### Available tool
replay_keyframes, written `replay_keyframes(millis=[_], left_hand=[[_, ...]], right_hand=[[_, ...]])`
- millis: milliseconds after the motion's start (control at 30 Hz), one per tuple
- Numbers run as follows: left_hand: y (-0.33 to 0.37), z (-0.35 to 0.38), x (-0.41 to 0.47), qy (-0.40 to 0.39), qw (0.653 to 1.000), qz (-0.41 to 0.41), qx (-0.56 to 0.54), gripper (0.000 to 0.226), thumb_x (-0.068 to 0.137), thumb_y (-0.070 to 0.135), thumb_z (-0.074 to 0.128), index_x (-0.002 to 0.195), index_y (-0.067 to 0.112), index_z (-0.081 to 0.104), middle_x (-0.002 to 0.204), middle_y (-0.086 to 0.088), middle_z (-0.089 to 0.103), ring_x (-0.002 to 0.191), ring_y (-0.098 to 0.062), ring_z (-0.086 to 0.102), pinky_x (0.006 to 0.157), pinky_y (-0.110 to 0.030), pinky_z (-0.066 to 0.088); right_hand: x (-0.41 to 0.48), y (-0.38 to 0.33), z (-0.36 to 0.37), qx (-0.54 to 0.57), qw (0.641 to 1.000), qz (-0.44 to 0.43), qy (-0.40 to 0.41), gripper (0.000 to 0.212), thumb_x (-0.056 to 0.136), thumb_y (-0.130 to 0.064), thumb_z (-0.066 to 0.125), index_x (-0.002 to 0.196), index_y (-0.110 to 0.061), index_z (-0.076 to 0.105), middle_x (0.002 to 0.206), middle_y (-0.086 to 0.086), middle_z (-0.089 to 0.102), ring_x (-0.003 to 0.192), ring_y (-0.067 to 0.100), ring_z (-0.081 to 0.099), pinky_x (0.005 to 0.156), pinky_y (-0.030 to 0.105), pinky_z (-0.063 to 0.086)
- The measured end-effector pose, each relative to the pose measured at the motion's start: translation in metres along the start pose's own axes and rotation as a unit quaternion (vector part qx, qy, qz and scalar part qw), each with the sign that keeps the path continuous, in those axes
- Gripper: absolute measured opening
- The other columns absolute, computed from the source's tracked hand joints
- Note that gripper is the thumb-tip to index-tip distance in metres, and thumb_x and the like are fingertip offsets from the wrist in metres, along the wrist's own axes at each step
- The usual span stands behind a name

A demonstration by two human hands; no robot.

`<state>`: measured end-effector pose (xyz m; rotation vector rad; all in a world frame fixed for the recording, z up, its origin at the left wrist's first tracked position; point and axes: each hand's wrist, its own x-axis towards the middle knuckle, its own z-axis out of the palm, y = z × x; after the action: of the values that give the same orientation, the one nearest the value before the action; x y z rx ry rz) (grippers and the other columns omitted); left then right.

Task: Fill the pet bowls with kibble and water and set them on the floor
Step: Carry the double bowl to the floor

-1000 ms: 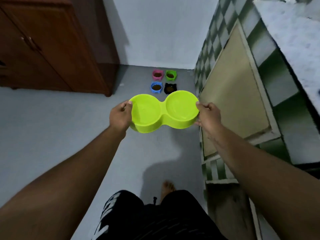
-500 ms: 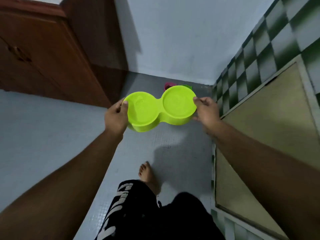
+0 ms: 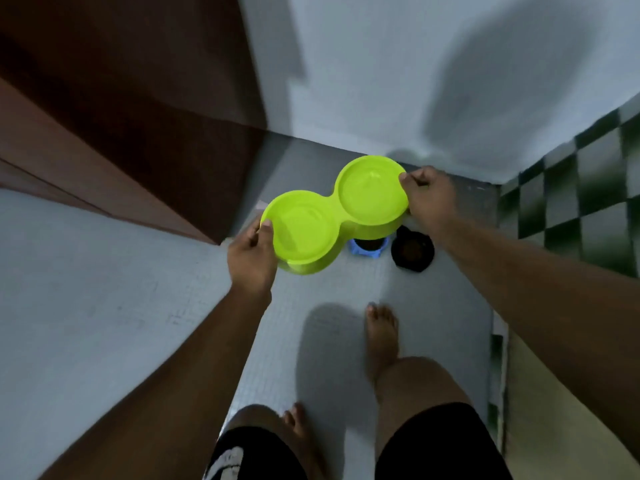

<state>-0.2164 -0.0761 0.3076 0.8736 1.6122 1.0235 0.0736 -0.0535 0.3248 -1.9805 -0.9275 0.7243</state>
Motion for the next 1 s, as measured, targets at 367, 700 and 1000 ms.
replay_keyframes(millis=[367, 700, 1000], left_hand=[[-0.19, 0.133, 0.166, 0.06, 0.991, -0.086, -0.078, 0.036, 0.103, 0.023, 0.06, 0.139, 0.021, 0.063, 0.129, 0.008, 0.067, 0.116, -0.02, 0.065, 0.097, -0.051, 0.057], [-0.285, 0.196, 0.227, 0.078, 0.98, -0.153, -0.102, 0.032, 0.104, 0.021, 0.058, 0.134, 0.024, 0.067, 0.119, 0.001, 0.069, 0.101, -0.017, 0.066, 0.082, -0.04, 0.061], [-0.321, 0.212, 0.241, 0.061, 0.989, -0.126, 0.045, 0.09, 0.067, 0.071, 0.051, 0.137, 0.016, 0.064, 0.128, -0.014, 0.07, 0.117, -0.034, 0.066, 0.098, -0.055, 0.055]], right_hand=[[0.223, 0.159, 0.17, -0.173, 0.976, -0.097, -0.094, 0.028, 0.094, -0.036, 0.058, 0.108, -0.016, 0.071, 0.111, 0.006, 0.072, 0.108, 0.024, 0.064, 0.089, 0.032, 0.046], [0.317, 0.241, 0.262, -0.235, 0.95, -0.145, -0.149, 0.022, 0.096, -0.023, 0.059, 0.108, -0.011, 0.073, 0.108, 0.011, 0.072, 0.107, 0.029, 0.064, 0.084, 0.03, 0.044], [0.328, 0.251, 0.29, -0.271, 0.935, -0.127, -0.188, 0.032, 0.097, -0.011, 0.052, 0.124, -0.017, 0.067, 0.127, 0.009, 0.067, 0.119, 0.027, 0.06, 0.094, 0.028, 0.044]])
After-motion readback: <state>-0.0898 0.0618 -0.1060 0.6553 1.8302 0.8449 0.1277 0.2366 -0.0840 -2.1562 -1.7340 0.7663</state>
